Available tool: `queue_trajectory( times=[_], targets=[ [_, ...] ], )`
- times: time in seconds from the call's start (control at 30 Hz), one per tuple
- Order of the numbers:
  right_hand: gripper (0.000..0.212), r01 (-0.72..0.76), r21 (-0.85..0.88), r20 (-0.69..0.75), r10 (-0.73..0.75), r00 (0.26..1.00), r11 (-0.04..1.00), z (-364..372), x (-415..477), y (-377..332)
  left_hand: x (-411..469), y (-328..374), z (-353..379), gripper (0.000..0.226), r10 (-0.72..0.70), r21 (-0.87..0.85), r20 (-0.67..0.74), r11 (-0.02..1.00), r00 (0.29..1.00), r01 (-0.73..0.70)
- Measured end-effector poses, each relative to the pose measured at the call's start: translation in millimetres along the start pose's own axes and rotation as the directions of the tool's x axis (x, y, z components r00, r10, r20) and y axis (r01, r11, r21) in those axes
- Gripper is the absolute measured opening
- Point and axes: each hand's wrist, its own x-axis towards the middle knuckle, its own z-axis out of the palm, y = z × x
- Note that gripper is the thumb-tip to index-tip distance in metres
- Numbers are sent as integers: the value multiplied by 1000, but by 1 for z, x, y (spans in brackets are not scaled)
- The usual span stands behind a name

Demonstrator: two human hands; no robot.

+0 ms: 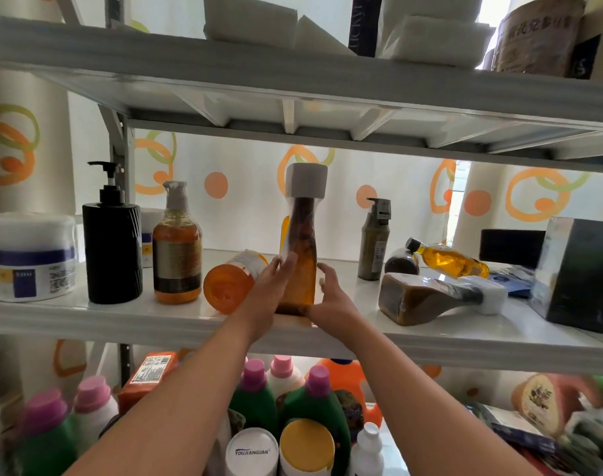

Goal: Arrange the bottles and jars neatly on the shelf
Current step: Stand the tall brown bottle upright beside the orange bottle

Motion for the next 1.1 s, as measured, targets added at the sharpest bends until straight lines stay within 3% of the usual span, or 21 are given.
queue_trajectory(
  times=[0.07, 0.2, 0.3, 0.47, 0.6, 0.87, 1.0, 1.1],
  targets=[
    [91, 13, 50, 60, -16, 998, 999, 1, 3, 0, 0, -2, -1, 89, 49, 22, 24, 999, 998, -50],
    [92, -3, 91, 30, 0, 1000, 996, -2, 7, 3, -1, -2, 6, 99, 53, 128, -39, 991, 998, -48],
    [77, -8, 45, -70, 12, 997, 999, -5, 5, 7, -2, -1, 6, 88, 83, 134, -70, 988, 994, -73],
    [79, -31, -147, -282, -12, 959, 989, 3, -2, 5, -8, -5, 6, 68, 129, 142, -90, 983, 987, -116],
    [80, -6, -152, -227, -29, 973, 988, 5, -5, 3, -7, -4, 4, 59, 93, 152, -80, 985, 992, -80],
    [61, 9, -247, -193, -59, 979, 969, 6, -7, 8, -5, -2, 2, 53, 53, 29, -46, 998, 998, -52],
    [47, -1, -190, -207, -39, 978, 982, 5, -2, 10, -5, -1, 3, 47, 76, 9, -52, 997, 996, -76],
    [61, 55, -67, -281, -71, 957, 996, 5, -2, 9, -5, -2, 4, 44, 80, 15, -82, 997, 993, -79]
  ],
)
